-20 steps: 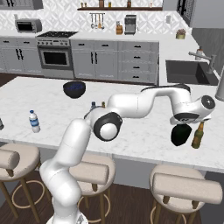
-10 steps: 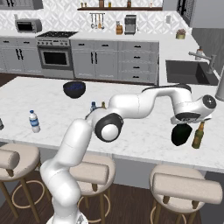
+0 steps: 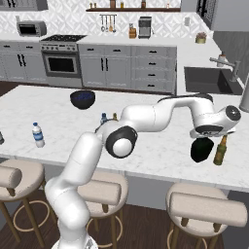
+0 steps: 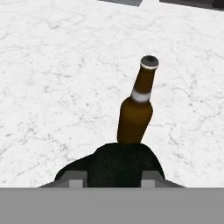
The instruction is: Move the plastic bottles in the middle to the plastics group, and the glass bottles in the middle to the glass group.
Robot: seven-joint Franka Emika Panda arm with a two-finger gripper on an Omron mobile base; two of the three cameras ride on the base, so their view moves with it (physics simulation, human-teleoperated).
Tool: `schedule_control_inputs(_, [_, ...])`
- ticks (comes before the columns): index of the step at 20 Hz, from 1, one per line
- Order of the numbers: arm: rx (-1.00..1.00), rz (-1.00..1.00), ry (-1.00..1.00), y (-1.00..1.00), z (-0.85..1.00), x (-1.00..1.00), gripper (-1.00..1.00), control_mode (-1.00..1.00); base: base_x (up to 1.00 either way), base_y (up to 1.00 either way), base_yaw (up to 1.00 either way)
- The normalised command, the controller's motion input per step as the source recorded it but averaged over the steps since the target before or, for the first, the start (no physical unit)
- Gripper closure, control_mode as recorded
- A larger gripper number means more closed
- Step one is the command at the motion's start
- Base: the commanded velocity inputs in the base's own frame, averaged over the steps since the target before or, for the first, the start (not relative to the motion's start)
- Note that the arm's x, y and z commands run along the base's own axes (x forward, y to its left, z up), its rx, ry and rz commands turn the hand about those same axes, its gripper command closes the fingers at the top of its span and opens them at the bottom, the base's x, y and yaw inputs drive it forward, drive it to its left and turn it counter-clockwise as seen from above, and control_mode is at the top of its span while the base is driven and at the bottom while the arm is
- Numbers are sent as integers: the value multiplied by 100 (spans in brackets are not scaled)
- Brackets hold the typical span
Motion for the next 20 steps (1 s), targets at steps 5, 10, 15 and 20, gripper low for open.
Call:
schedule_control_inputs(5, [-4, 0, 0, 3, 10, 0, -100, -100, 0, 0, 0])
schedule_control_inputs(10, [-4, 0, 0, 5, 18, 0, -100, -100, 0, 0, 0])
schedule_control_inputs(15, [-2, 0, -5, 15, 53, -22, -100, -100, 0, 0, 0])
schedule_control_inputs(20, [-5, 1, -10, 45, 50, -40, -100, -100, 0, 0, 0])
